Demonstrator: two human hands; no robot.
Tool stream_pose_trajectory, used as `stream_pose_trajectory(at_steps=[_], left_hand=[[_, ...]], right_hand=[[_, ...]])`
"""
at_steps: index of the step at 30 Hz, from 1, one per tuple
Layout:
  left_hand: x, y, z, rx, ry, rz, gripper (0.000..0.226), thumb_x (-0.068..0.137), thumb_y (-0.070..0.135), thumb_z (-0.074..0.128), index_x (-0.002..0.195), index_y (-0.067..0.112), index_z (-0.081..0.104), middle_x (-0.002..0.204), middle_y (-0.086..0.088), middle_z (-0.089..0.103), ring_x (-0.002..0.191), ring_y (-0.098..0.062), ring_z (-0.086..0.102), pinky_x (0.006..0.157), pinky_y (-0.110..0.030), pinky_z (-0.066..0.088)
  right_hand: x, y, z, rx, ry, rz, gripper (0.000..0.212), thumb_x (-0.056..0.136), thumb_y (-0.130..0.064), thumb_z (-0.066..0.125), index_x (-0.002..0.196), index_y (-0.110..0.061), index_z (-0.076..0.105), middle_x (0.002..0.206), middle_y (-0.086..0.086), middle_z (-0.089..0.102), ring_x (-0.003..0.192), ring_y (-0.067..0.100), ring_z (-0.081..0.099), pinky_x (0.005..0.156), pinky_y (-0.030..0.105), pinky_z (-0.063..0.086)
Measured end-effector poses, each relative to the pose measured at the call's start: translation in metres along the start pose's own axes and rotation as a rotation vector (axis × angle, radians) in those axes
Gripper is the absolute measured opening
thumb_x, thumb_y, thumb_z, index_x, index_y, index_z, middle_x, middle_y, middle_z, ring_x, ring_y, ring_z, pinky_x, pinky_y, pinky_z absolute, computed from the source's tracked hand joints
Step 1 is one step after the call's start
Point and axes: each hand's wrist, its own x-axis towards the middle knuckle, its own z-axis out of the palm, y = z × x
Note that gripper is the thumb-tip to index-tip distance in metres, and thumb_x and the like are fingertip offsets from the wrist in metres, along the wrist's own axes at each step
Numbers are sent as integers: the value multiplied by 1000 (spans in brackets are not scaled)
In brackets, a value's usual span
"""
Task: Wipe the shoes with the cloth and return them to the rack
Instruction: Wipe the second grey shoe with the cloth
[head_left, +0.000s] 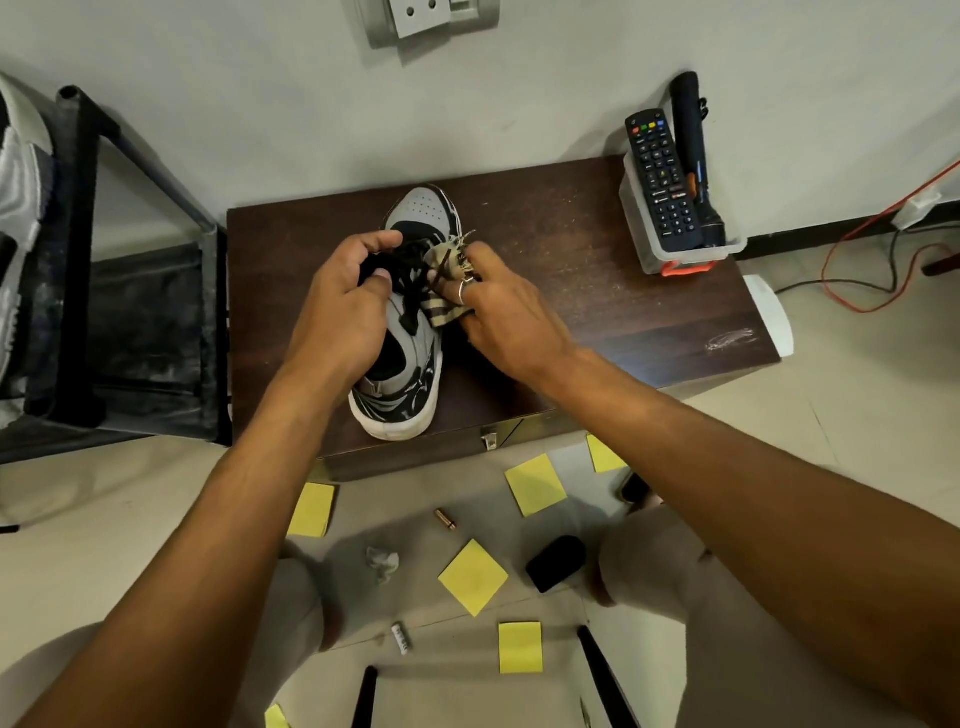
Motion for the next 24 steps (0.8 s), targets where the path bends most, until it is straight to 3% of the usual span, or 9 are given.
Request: stream_pose_trajectory(at_steps=[4,8,11,15,20,22,24], left_hand=[[-1,1,-2,-3,6,-3,41,101,17,45,120,48,63,124,14,68,115,-6,64,104,-42,52],[-3,1,0,-11,46,6,41,103,14,44,122,45,63,123,15,67,111,-3,65,103,-40,53],[-3,1,1,-14,87,22,40,103,13,43,125,40,63,124,16,66,111,1,63,103,-37,52],[-3,2,0,-24,112,14,41,102,11,43,126,37,63,123,18,66,114,2,62,104,-36,52],[-5,5,-5,-97,132,-6,42,104,6,42,124,35,64,117,19,68,108,2,66,98,-31,55],[-4,6,-7,-157,126,-32,42,104,3,42,125,31,64,113,17,69,104,0,69,90,-26,57],[-4,6,-10,-194,109,-50,41,104,1,42,125,29,65,110,13,72,101,-3,71,82,-22,58]], right_hand=[[2,1,6,-10,42,56,27,102,-15,54,121,-3,69,123,8,51,94,20,60,82,31,57],[4,-6,2,389,8,309,34,95,0,57,125,-9,71,114,-6,49,104,5,50,97,15,46],[0,-24,0,545,-51,301,36,93,0,56,120,-15,74,122,-3,57,111,6,55,95,8,41],[-6,-32,-5,670,-144,235,36,91,1,58,118,-16,75,126,-6,60,116,5,58,103,17,44],[-12,-34,-14,741,-224,84,40,91,3,60,95,-35,74,108,-13,61,107,1,62,94,15,47],[-11,-31,-13,694,-207,6,34,92,3,62,92,-28,76,107,-9,60,106,5,62,93,17,48],[-8,-29,-6,571,-132,-58,23,93,0,64,106,-13,77,115,1,60,108,12,63,95,27,52]])
